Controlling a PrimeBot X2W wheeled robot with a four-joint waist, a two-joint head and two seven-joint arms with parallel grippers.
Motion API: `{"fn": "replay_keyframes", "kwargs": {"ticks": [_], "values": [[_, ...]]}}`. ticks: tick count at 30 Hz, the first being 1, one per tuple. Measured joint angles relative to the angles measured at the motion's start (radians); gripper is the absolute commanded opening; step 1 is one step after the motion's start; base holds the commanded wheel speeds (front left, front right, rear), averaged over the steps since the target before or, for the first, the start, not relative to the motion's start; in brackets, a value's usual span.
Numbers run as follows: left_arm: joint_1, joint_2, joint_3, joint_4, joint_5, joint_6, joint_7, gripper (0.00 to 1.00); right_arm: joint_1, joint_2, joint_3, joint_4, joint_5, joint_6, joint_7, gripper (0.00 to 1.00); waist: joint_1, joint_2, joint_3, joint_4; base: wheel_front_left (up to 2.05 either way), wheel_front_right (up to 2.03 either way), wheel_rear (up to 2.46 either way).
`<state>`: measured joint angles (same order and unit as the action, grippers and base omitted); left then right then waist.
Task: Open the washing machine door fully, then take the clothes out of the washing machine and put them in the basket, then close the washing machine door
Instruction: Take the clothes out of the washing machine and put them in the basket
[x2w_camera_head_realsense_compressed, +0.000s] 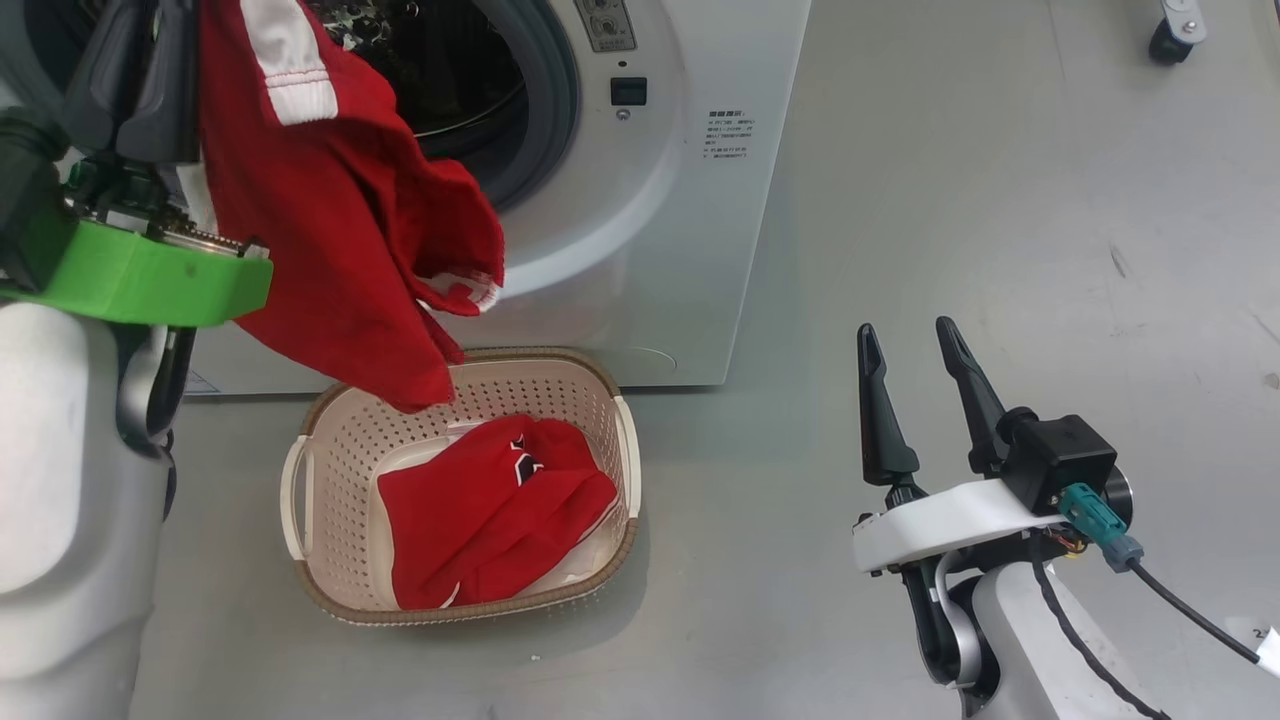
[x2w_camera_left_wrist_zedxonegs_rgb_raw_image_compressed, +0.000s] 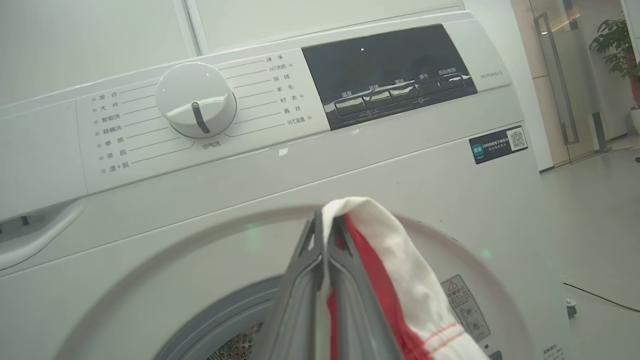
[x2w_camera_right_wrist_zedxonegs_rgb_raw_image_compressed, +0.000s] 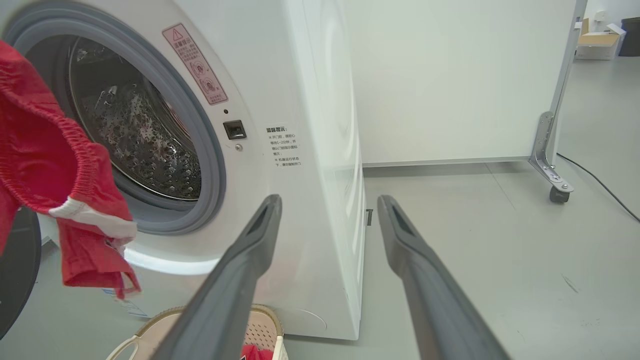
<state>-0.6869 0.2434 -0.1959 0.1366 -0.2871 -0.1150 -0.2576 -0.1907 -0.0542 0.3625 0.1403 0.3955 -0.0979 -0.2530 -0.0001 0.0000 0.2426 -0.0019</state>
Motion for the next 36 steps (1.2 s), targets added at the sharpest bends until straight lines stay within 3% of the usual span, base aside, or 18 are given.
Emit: {"fn": "replay_keyframes", "kwargs": {"ticks": [14, 36], "values": [[0.156, 0.012, -0.05, 0.018, 0.007, 0.0, 0.0, 0.0, 0.014, 0.0, 0.013, -0.007, 0.001, 0.002, 0.0, 1.0, 0.0, 0.0, 0.022, -0.008, 0.0, 0.0, 0.0], [0.264, 0.139, -0.053, 0.231, 0.042, -0.005, 0.001, 0.0, -0.015, 0.0, 0.056, -0.048, -0.012, -0.003, 0.0, 1.0, 0.0, 0.0, 0.187, -0.063, 0.0, 0.0, 0.0]]}}
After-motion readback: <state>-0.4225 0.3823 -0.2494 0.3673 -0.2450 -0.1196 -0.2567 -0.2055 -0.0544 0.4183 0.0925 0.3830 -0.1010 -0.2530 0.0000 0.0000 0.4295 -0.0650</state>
